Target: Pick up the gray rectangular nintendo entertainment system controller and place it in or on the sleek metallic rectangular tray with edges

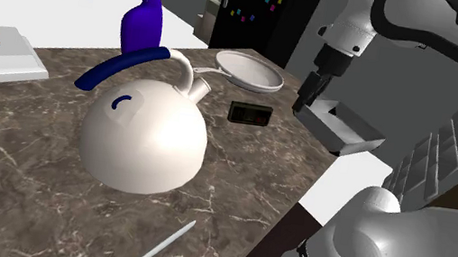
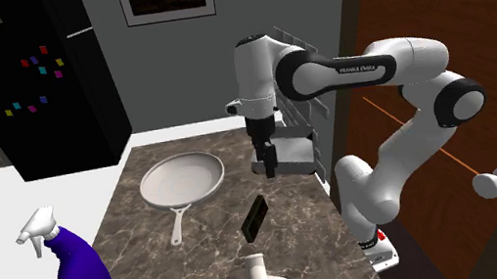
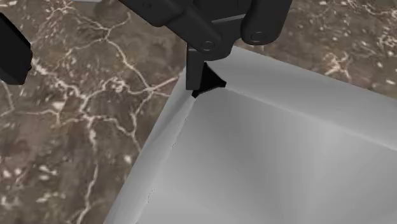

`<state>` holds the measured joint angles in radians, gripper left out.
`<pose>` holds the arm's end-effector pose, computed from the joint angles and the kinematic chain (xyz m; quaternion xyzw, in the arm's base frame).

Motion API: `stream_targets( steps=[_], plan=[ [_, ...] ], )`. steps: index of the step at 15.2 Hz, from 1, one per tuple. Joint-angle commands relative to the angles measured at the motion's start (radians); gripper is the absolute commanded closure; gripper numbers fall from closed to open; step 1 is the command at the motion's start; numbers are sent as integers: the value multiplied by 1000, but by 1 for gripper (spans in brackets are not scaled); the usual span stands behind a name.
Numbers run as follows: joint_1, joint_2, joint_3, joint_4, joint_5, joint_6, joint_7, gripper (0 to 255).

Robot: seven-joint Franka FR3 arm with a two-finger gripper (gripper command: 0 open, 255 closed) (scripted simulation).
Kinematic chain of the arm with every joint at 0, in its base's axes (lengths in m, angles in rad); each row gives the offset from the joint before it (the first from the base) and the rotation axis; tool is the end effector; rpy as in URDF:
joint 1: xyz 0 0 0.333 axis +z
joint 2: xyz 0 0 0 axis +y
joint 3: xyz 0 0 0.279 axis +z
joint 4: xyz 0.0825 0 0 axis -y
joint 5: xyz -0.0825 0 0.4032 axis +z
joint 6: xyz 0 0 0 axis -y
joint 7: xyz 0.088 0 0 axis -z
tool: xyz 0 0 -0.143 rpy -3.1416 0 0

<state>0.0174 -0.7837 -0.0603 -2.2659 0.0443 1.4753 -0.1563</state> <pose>0.3428 -0.0118 0.5630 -0.9968 -0.0675 -0.0001 0.0435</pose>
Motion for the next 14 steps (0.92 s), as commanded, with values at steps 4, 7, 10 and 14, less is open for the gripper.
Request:
stream_targets(
  steps=[4, 7, 10, 14],
  plan=[
    [82, 95, 17, 60, 0, 16, -127, 0],
    [159, 176, 40, 116, -1, 23, -251, 0],
    [231, 244, 68, 166, -3, 25, -373, 0],
    [282, 280, 93, 179, -5, 37, -463, 0]
  ],
)
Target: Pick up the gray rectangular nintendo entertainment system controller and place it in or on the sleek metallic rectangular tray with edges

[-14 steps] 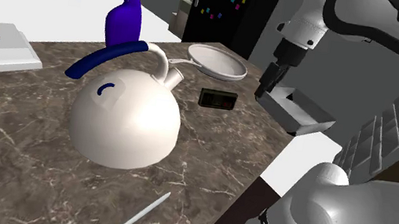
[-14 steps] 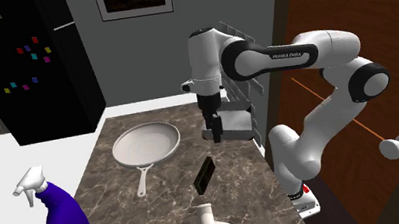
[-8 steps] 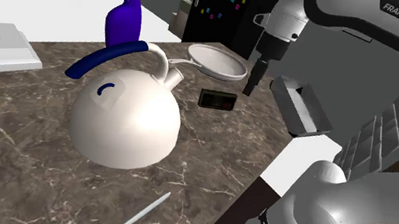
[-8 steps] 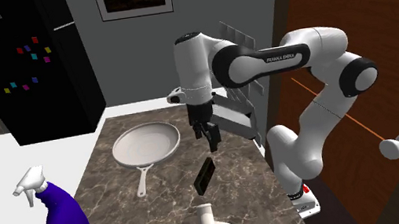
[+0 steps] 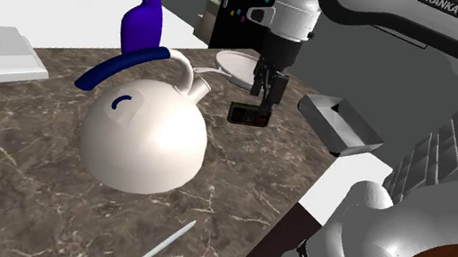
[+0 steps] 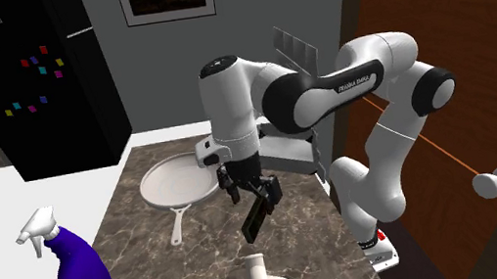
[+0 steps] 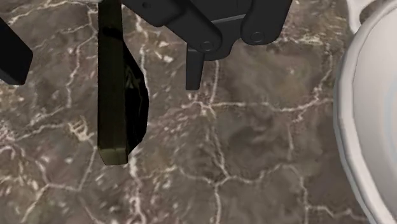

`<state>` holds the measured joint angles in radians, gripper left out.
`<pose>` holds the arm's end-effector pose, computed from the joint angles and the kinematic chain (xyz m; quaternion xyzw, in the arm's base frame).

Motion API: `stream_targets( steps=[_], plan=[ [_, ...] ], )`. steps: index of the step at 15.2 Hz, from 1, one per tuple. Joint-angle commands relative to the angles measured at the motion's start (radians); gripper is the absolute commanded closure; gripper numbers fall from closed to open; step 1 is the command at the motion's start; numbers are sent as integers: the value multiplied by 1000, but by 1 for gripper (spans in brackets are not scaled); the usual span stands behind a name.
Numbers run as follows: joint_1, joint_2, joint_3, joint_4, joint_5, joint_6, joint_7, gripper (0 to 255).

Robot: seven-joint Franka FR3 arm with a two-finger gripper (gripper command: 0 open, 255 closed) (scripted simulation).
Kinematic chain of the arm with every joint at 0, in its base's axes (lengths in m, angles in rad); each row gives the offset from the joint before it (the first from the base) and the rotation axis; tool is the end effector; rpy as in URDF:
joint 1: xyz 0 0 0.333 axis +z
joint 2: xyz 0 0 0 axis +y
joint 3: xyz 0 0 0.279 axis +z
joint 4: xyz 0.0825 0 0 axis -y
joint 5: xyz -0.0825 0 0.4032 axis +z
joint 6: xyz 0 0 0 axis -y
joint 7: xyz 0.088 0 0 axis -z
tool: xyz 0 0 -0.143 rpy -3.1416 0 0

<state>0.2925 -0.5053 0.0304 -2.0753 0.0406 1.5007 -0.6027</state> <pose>0.3942 0.1400 0.5511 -0.8948 -0.4449 0.0326 0.0177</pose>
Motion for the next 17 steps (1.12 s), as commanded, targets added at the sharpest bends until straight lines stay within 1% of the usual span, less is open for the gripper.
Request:
stream_targets(
  steps=[1, 6, 14, 15, 17],
  plan=[
    [7, -3, 2, -29, -1, 25, -16, 0],
    [8, -22, 4, -120, 1, 96, -17, 0],
    [8, -22, 4, -120, 1, 96, -17, 0],
    [8, -22, 4, -120, 1, 96, -17, 255],
    [8, -22, 4, -120, 1, 96, -17, 255]
  ],
)
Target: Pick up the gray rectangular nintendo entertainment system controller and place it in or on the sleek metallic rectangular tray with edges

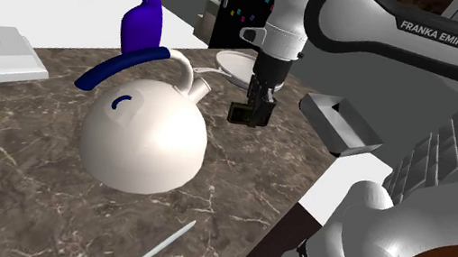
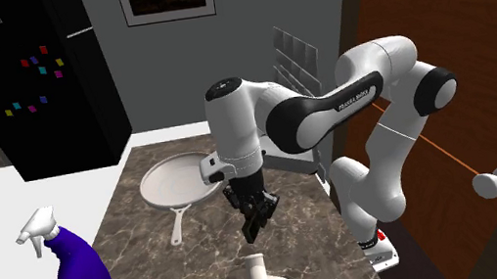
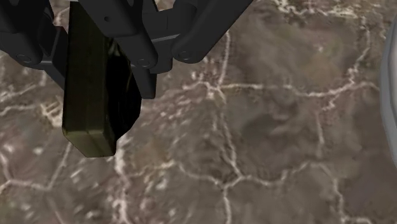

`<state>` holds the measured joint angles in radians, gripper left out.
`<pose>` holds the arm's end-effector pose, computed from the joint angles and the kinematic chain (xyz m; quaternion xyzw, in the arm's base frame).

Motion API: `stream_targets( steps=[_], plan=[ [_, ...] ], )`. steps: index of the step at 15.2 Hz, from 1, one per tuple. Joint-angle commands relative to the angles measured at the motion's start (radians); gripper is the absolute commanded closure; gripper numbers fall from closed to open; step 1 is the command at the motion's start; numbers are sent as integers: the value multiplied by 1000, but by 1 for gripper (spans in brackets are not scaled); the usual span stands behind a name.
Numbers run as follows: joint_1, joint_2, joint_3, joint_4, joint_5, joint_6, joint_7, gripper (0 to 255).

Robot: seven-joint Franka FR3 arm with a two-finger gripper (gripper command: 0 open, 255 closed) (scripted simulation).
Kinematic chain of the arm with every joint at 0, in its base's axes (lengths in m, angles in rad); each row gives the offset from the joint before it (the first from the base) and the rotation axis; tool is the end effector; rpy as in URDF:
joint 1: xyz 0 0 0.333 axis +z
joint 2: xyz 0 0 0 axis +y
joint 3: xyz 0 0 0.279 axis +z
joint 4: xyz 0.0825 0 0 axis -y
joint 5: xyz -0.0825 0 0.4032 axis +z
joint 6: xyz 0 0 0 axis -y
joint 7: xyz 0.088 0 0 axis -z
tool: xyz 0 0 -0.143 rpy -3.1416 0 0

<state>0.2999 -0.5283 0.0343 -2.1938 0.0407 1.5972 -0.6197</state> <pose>0.3926 0.1436 0.5108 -0.8896 -0.4553 0.0322 0.0165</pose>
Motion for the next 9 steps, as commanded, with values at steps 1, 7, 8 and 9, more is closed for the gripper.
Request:
stream_targets(
  steps=[1, 7, 8, 9],
  plan=[
    [1, 1, 1, -1, 1, 0, 0, 255],
    [1, 1, 0, -1, 1, -1, 0, 255],
    [1, 2, 0, 14, 0, -14, 0, 255],
    [1, 4, 0, 29, 0, -27, 1, 255]
  ],
)
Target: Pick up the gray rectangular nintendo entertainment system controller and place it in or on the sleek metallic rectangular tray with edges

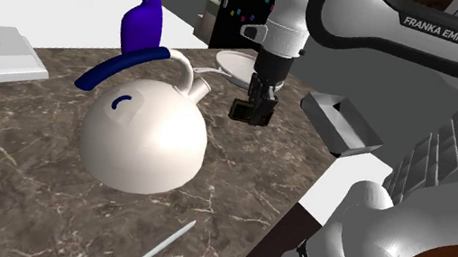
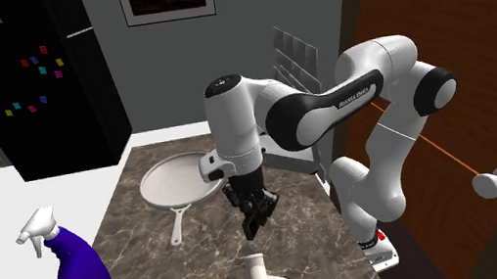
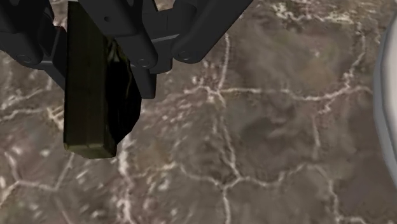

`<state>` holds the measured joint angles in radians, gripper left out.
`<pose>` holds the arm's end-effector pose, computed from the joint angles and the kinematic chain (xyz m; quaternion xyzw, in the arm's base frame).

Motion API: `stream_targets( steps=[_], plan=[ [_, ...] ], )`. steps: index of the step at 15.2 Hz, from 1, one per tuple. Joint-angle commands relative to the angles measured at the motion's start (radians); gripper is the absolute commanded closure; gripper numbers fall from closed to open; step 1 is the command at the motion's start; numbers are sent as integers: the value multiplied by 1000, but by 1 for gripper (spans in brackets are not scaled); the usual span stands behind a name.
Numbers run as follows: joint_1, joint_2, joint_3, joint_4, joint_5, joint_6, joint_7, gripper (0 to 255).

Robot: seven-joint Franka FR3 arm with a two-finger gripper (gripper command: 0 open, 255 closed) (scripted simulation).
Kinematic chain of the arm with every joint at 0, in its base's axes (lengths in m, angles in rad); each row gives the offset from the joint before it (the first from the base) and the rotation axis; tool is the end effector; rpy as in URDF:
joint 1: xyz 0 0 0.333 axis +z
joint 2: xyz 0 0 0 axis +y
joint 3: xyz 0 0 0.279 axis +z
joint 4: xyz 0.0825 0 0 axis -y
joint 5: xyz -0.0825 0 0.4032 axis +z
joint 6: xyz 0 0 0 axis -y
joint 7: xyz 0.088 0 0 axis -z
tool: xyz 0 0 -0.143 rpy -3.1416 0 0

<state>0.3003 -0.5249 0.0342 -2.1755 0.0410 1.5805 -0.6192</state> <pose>0.3925 0.1439 0.5170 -0.8894 -0.4555 0.0331 0.0169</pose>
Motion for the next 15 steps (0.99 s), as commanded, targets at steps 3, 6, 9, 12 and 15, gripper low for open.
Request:
stream_targets(
  steps=[3, 6, 9, 12, 15],
  plan=[
    [0, 9, -1, 58, -1, -49, 1, 255],
    [0, 19, -1, 106, -1, -88, 2, 255],
    [0, 30, -2, 157, -1, -127, 3, 255],
    [-1, 44, -2, 209, -2, -167, 5, 255],
    [-1, 59, -2, 264, -2, -206, 6, 255]
  ],
)
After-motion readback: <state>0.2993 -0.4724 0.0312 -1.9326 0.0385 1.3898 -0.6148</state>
